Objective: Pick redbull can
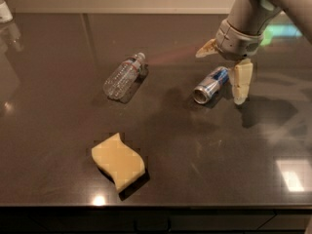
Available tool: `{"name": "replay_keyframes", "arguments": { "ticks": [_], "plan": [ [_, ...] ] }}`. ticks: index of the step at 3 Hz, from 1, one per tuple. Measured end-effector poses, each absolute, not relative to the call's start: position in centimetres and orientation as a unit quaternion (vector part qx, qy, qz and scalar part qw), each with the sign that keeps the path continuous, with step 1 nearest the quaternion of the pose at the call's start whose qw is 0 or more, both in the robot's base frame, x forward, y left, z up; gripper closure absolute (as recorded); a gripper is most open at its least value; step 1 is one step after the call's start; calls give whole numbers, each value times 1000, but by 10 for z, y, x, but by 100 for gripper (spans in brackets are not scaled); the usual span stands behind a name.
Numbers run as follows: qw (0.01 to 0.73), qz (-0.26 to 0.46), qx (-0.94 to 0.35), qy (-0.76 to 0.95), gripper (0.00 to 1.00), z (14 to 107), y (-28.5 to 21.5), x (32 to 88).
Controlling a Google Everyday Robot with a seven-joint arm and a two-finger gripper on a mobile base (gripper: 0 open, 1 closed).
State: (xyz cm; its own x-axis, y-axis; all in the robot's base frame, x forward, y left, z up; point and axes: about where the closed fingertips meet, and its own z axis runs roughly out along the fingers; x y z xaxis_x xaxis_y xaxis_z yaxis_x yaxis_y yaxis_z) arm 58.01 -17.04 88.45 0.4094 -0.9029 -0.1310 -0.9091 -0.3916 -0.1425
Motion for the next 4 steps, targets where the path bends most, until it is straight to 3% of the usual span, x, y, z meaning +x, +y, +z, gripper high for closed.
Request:
{"name": "replay_keyframes", "arguments": {
  "ticks": [2,3,4],
  "plan": [
    [73,6,-858,508,0,858,-169,612],
    [60,8,-865,497,15,846,-170,620],
    [50,10,-870,491,38,840,-170,625]
  ]
}}
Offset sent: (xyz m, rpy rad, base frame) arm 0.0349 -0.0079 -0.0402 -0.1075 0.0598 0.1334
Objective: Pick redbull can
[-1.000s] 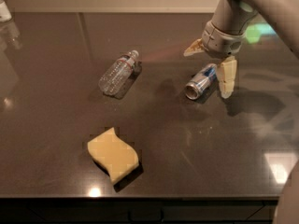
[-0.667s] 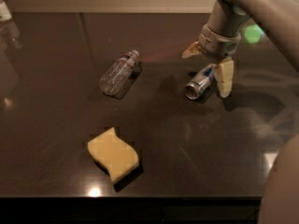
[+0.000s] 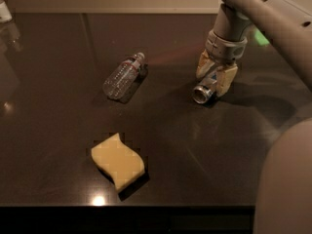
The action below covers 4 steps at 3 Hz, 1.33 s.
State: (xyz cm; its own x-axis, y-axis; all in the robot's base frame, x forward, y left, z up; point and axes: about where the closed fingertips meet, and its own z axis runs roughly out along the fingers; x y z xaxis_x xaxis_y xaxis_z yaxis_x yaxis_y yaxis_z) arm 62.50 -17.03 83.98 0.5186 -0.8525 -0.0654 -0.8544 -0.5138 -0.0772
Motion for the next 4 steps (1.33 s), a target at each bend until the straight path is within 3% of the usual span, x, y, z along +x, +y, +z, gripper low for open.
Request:
{"name": "replay_keyframes", "arguments": {
  "ticks": [2,3,4],
  "plan": [
    [60,8,-873,483,85,854,-170,629],
    [85,12,-876,475,100,879,-164,624],
    [126,1,-872,473,100,921,-146,627]
  ]
}}
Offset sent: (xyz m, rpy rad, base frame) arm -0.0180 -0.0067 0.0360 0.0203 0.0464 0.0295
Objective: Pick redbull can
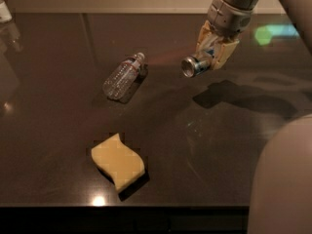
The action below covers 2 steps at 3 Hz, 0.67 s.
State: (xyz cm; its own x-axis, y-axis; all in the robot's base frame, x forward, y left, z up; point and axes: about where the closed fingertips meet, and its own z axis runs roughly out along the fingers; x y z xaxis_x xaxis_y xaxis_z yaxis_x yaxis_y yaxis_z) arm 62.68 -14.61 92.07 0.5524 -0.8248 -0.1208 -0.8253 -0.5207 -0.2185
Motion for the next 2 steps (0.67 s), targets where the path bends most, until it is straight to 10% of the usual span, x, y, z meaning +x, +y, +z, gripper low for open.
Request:
{"name": "replay_keyframes", "arguments": {
  "ticks": [2],
  "plan": [
    [201,-43,-846,493,100,1002,-103,643]
  ]
}}
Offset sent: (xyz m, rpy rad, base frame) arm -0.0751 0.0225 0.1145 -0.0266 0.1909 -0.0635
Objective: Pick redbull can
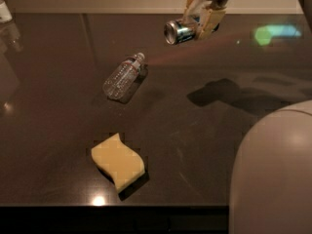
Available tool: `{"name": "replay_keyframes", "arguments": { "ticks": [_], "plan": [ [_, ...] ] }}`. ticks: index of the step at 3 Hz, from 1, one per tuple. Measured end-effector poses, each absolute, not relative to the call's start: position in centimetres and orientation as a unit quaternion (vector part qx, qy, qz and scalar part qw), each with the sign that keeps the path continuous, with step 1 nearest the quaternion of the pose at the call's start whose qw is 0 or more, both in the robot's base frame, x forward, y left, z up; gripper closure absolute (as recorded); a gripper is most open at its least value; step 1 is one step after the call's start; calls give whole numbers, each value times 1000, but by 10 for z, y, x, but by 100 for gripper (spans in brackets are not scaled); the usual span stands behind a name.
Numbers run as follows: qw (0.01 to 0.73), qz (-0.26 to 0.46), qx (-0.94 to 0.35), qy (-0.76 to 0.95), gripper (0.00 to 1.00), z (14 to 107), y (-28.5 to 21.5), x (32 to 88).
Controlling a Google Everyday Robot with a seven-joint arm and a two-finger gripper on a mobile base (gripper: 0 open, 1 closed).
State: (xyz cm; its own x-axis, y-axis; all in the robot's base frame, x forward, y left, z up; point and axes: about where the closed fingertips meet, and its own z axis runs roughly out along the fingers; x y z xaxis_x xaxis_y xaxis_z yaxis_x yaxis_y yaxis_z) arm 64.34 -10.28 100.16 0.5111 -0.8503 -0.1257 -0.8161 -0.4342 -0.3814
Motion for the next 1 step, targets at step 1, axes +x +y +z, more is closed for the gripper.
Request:
{"name": "replay_keyframes", "arguments": {
  "ticks": [1],
  "plan": [
    [211,-50,-843,492,100,1002,-99,650]
  ]
}}
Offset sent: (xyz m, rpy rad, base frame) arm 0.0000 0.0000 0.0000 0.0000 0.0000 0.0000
